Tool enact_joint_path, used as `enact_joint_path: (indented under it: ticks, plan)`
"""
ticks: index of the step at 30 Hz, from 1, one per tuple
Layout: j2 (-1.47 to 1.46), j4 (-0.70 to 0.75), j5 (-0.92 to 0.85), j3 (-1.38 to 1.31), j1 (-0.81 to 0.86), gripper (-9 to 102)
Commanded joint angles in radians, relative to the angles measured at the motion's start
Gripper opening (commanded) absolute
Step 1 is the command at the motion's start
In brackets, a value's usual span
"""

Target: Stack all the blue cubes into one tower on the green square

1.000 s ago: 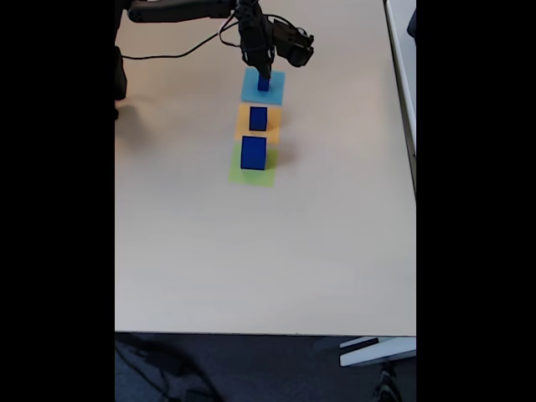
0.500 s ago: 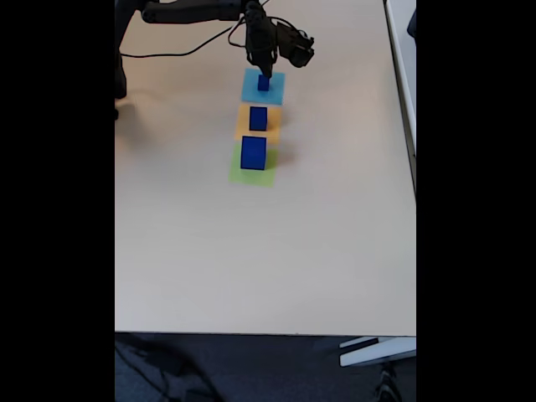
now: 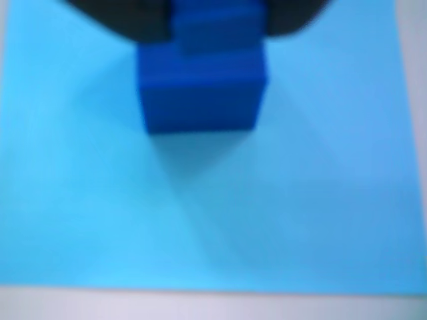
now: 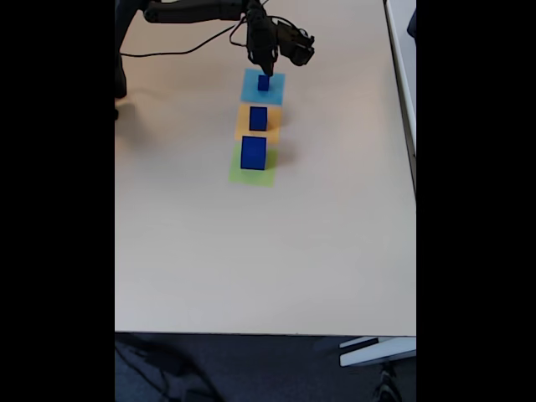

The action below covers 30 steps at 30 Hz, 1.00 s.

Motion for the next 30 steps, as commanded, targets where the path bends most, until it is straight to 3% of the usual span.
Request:
enact_joint_path:
  ticks: [1,30]
  plan:
    - [0.018,-0.023,0.002,-0.003,0.006,0]
    - [0.058,-0.051,-0.006,0.074,0.006,0]
